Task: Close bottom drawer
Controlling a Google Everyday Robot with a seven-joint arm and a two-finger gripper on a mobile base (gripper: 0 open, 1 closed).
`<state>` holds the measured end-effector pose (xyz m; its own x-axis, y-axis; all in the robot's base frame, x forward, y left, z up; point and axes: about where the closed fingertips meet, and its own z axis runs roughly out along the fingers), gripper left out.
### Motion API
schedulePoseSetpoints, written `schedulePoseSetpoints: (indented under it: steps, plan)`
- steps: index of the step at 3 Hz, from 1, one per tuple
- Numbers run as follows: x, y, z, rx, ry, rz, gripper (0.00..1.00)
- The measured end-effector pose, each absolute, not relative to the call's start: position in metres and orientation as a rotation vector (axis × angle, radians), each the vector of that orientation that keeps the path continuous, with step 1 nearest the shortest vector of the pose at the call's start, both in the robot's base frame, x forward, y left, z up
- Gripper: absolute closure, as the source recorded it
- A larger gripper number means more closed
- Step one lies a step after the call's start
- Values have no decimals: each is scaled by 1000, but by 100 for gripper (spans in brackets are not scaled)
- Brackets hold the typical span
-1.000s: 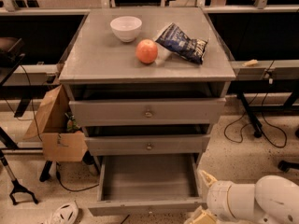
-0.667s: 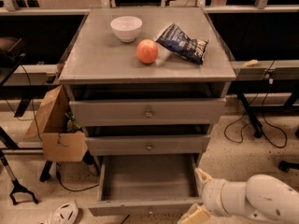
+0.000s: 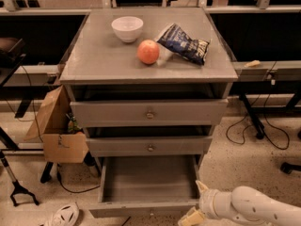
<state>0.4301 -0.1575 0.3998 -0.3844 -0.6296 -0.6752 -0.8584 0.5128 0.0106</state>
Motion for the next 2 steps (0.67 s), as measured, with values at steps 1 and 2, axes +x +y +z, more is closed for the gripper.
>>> schedulePoseSetpoints:
  steps: [1, 2]
  plan:
    - [434, -163, 333, -1160, 2200, 547, 25]
    - [437, -173, 281, -1103, 2247, 609, 48]
